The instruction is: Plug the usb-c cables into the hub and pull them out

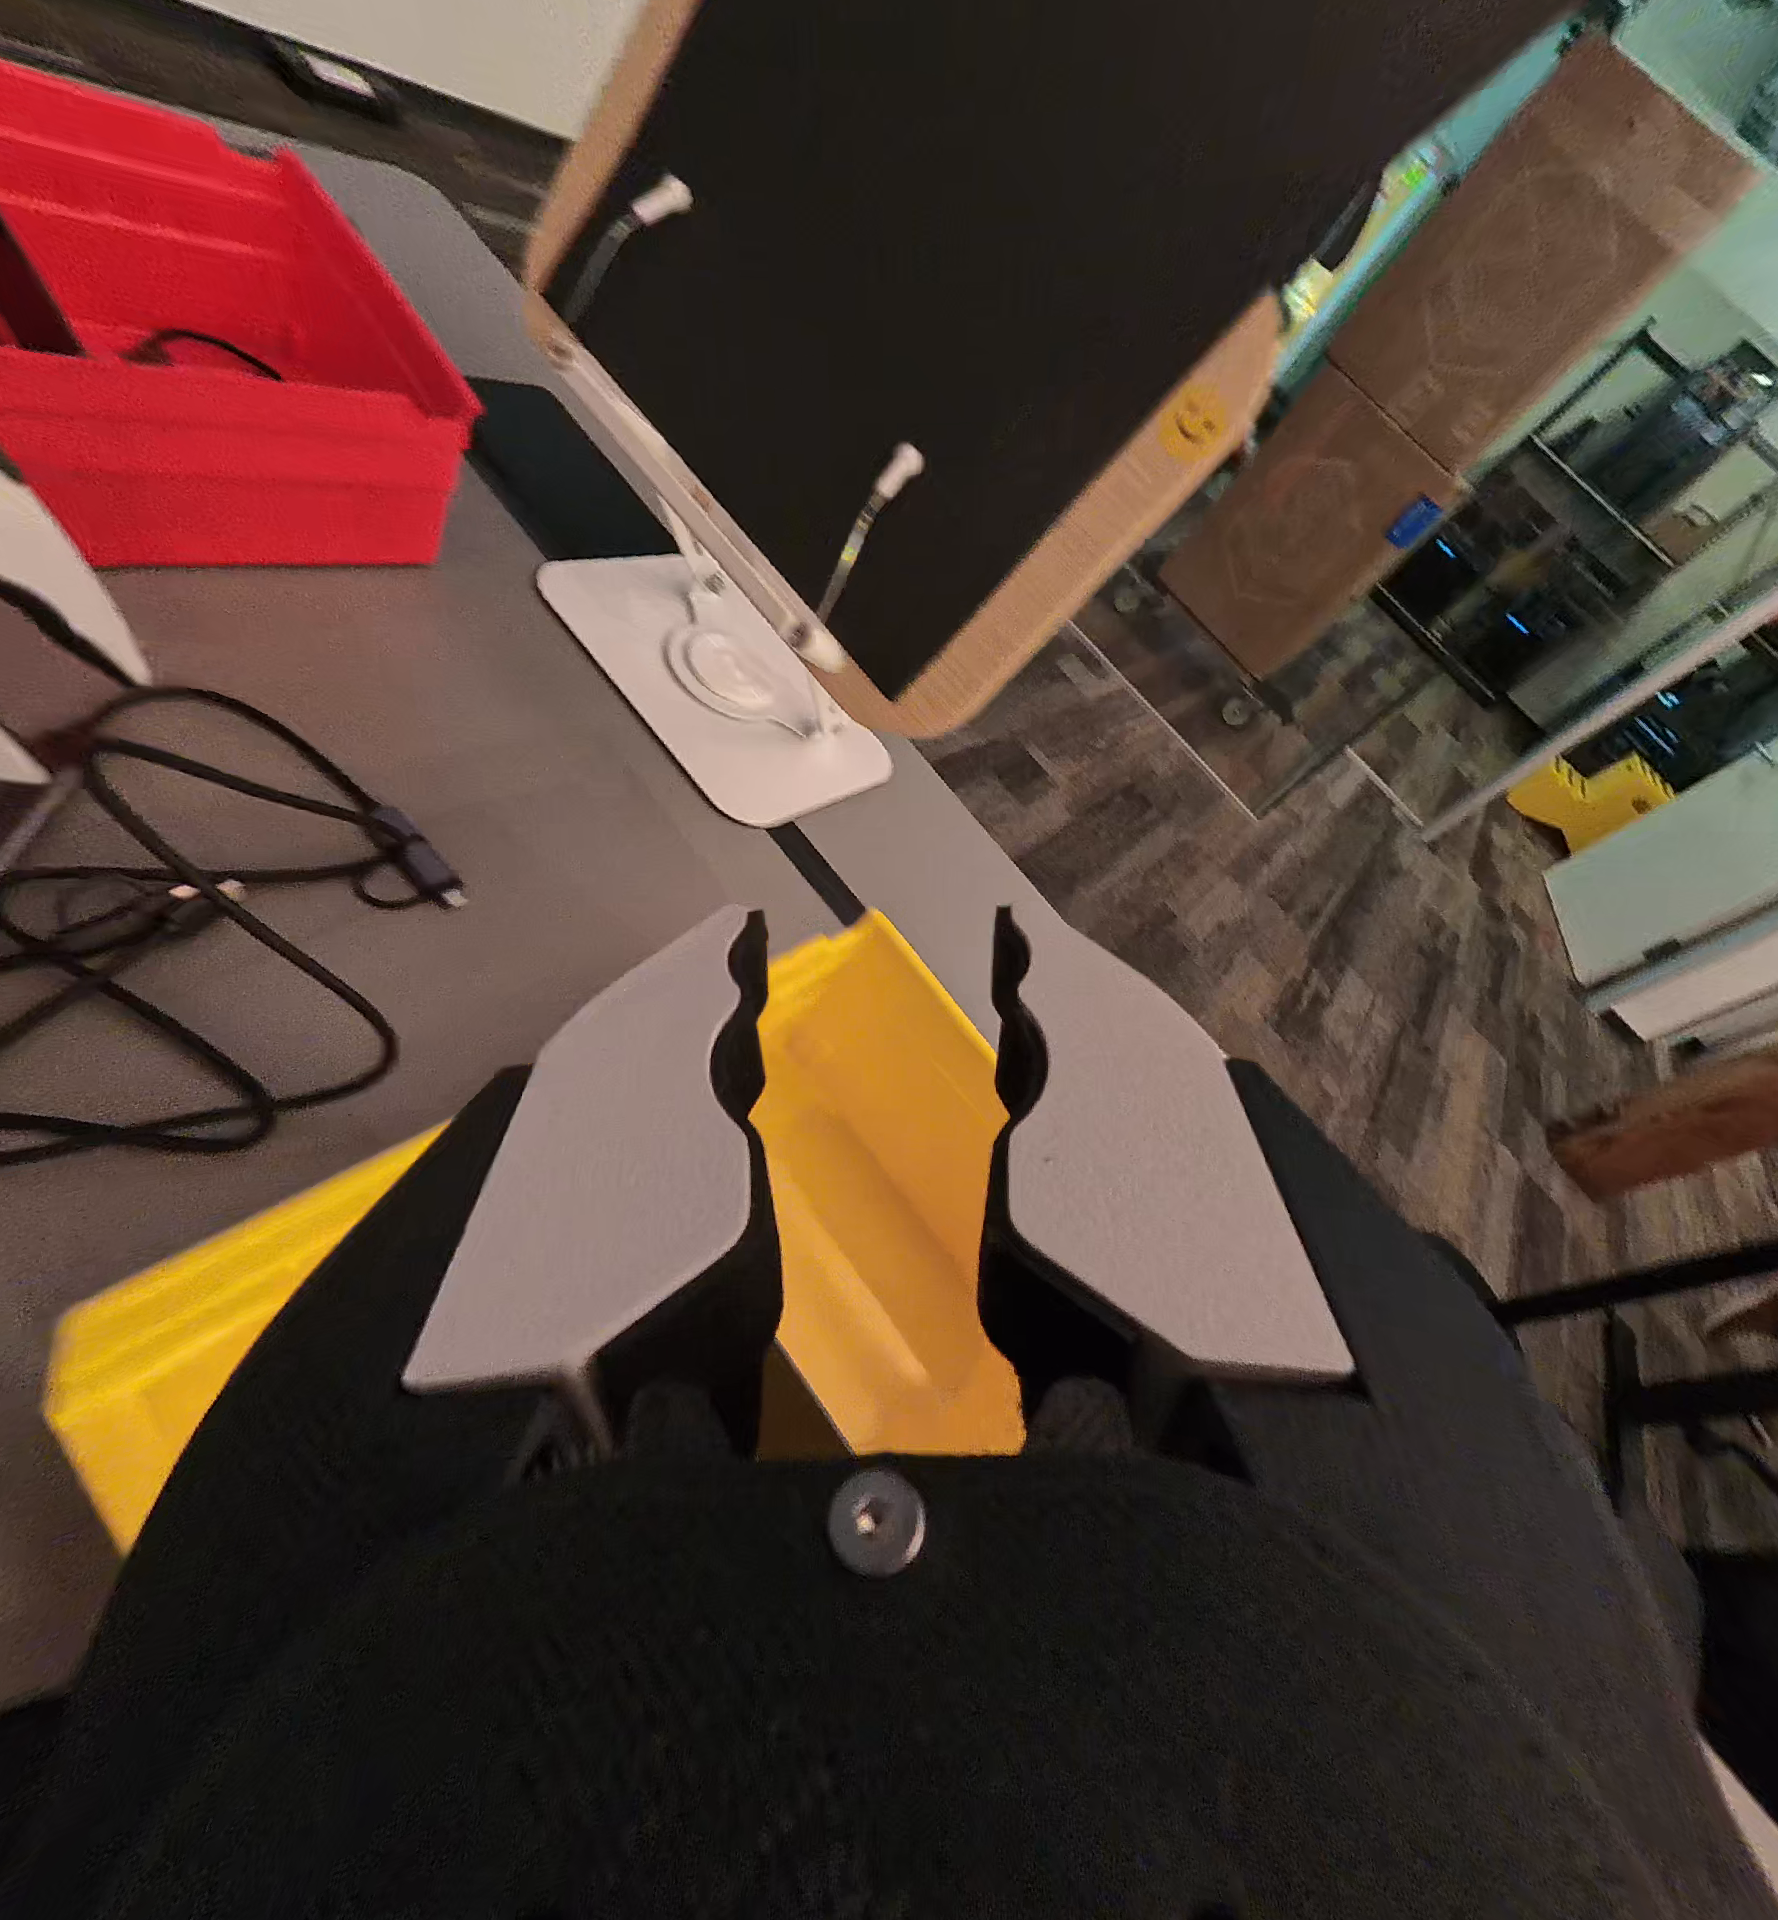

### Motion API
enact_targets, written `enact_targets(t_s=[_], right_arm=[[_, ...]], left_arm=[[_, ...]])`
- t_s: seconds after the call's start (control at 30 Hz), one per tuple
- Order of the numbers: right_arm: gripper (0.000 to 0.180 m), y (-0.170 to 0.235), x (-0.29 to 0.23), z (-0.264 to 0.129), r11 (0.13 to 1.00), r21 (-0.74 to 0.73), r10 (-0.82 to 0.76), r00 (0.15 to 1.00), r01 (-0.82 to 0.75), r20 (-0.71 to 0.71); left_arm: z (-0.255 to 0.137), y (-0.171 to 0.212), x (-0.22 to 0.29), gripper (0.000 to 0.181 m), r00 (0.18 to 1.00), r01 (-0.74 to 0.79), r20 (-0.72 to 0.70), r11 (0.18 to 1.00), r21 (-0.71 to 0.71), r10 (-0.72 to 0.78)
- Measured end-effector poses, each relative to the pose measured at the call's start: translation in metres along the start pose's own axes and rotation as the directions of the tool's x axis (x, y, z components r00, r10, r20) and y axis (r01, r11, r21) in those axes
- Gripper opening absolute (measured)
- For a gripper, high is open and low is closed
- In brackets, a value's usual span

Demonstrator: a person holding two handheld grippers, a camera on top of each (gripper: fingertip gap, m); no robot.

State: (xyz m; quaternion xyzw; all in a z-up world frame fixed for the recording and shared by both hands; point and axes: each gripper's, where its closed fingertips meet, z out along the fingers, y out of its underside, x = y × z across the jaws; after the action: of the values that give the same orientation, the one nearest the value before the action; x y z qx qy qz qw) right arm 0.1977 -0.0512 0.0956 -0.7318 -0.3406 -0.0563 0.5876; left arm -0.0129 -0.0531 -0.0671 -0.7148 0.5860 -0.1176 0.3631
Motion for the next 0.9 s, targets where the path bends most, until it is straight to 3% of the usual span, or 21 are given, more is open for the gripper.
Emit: enact_targets(t_s=[0.17, 0.4, 0.53, 0.67, 0.9], right_arm=[[0.043, -0.04, -0.059, 0.017, 0.998, 0.064, -0.02, 0.983, 0.008, 0.185], [0.037, -0.071, -0.137, 0.043, 0.985, 0.003, 0.154, 0.889, -0.172, 0.432], [0.038, -0.064, -0.154, 0.054, 0.995, -0.046, 0.104, 0.895, -0.093, 0.434], [0.037, -0.067, -0.153, 0.056, 0.994, -0.036, 0.105, 0.901, -0.099, 0.42], [0.037, -0.064, -0.145, 0.054, 0.994, -0.041, 0.109, 0.911, -0.101, 0.398]], left_arm=[[-0.013, 0.038, -0.001, 0.03, 0.983, 0.183, -0.031, 0.983, -0.023, -0.184], [-0.015, 0.067, 0.001, 0.025, 0.987, 0.157, -0.014, 0.986, -0.06, -0.158], [-0.033, 0.068, -0.012, 0.025, 0.994, 0.099, 0.052, 0.993, -0.065, -0.095], [-0.075, 0.072, -0.048, 0.024, 0.982, 0.091, 0.17, 0.996, -0.023, -0.085], [-0.15, 0.134, -0.139, 0.024, 0.914, 0.265, 0.332, 0.963, -0.051, -0.234]])
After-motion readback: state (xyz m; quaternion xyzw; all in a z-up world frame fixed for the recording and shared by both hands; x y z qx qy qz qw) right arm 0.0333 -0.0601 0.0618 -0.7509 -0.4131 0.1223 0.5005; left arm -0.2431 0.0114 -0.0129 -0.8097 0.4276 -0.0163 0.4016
